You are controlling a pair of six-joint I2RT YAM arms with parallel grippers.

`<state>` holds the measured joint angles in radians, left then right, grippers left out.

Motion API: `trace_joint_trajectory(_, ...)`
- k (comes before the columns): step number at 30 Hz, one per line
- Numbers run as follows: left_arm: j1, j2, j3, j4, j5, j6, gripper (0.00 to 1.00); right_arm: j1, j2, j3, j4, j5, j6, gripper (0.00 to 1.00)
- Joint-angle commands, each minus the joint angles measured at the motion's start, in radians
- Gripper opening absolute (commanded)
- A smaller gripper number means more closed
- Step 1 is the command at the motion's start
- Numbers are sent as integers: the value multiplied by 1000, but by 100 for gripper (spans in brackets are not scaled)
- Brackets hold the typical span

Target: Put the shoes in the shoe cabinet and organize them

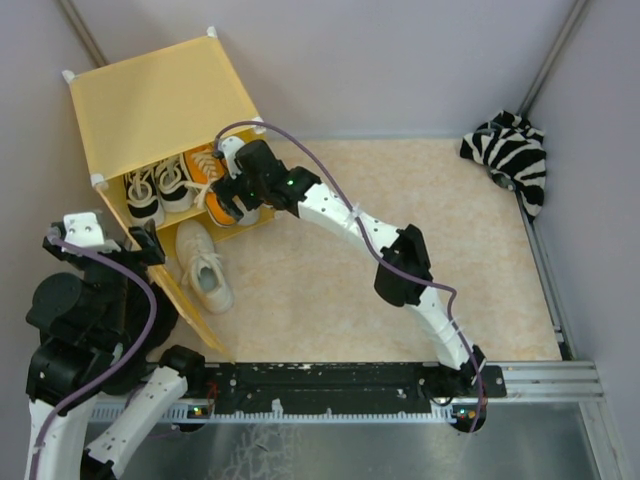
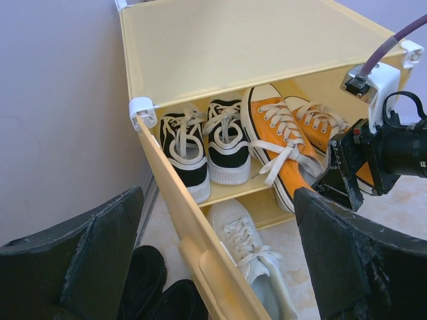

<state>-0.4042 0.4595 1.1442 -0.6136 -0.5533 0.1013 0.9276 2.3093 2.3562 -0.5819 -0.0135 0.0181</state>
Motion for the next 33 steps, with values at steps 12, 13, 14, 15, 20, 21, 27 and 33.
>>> trace_joint_trajectory(12,-6,-19,16,-1,-19,18,99,29,-38,33,193,25,-220,87)
trace_joint_trajectory(13,-7,-20,16,-1,-19,17,99,31,-52,26,200,30,-238,88)
trace_joint_trajectory(14,-7,-21,15,-1,-19,17,99,32,-58,28,197,33,-254,88)
trace_joint_trajectory(15,-7,-23,12,-1,-21,17,99,31,-59,34,186,36,-274,90)
trace_joint_trajectory(20,-7,-23,4,3,-20,20,99,32,-28,55,86,14,-342,91)
trace_joint_trajectory(21,-6,-20,3,4,-17,22,99,34,-27,44,77,13,-355,91)
trace_joint_trajectory(27,-6,-15,4,8,-12,20,99,47,-25,-17,102,116,-459,91)
trace_joint_trajectory(33,-6,-13,2,13,-19,24,99,56,-54,-44,225,228,-515,92)
